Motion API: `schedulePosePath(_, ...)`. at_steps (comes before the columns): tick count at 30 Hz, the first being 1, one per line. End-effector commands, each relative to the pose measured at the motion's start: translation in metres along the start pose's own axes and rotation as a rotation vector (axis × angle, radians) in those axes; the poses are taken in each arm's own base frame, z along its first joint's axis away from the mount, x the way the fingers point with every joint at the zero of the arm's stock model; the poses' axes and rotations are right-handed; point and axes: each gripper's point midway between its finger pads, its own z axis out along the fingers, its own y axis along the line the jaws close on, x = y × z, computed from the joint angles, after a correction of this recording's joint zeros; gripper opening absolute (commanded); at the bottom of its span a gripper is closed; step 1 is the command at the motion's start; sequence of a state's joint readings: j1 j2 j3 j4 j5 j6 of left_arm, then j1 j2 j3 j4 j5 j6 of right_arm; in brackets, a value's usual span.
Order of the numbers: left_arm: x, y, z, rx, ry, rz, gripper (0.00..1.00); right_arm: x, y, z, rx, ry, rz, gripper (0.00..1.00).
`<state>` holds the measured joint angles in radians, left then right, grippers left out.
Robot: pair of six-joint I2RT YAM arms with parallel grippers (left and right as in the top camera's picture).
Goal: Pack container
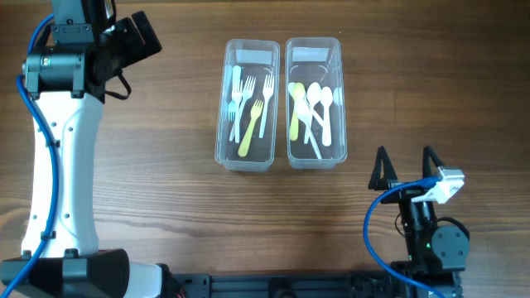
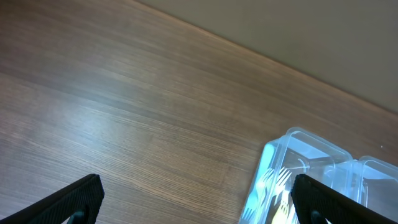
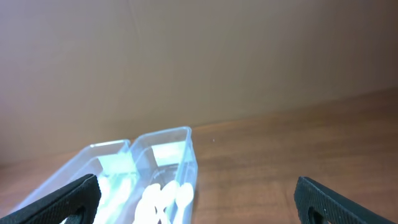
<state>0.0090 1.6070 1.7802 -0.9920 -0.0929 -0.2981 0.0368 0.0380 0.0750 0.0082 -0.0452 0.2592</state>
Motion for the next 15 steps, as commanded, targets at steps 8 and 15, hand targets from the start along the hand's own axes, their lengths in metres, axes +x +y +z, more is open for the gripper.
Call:
schedulePosePath(8, -0.001, 0.004, 0.002, -0.015, 0.0, -0.006, 1.0, 0.026, -0.003, 0.001, -0.01, 0.037, -0.006, 1.0)
schedulePosePath(15, -0.001, 0.004, 0.002, -0.015, 0.0, -0.006, 1.0, 0.028, -0.003, 0.001, -0.016, 0.043, -0.083, 1.0)
